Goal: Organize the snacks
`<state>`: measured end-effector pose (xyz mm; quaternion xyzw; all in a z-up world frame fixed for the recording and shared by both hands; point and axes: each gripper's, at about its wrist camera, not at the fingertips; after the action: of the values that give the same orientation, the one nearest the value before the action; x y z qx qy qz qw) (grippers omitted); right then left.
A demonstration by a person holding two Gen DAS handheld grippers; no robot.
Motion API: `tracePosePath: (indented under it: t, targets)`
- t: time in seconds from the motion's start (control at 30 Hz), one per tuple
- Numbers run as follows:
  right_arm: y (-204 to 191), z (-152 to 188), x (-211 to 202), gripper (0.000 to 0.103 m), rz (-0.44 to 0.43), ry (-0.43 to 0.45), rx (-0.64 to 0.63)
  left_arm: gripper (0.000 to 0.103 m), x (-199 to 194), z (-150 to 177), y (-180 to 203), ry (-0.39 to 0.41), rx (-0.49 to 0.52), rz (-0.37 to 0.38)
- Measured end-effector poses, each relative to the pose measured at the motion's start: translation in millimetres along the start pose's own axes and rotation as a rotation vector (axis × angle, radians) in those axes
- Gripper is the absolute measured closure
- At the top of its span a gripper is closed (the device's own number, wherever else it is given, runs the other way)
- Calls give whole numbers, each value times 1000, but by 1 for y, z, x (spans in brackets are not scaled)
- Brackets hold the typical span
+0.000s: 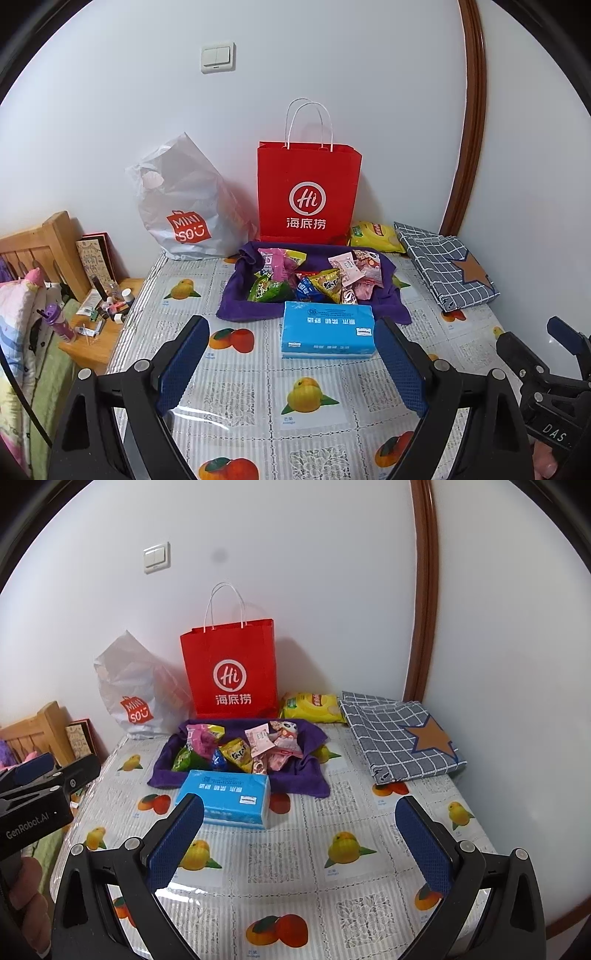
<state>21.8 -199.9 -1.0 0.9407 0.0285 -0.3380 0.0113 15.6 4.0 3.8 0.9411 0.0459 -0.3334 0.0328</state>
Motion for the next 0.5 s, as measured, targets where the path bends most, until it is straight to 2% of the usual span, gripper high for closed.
tracePosePath:
  t: [0.5]
  targets:
    - [-1,-1,-2,1,-9,4,-13,13,-4,0,-4,3,-14,8]
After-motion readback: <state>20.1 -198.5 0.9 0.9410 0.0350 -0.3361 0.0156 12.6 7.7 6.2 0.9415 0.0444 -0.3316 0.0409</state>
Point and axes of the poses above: each gripper's, at about its wrist camera, not at the fingertips, and x roughly the way its jaws point, y to its right, z to its underside, and after that the axes turned 4 degrees about -y, right-handed
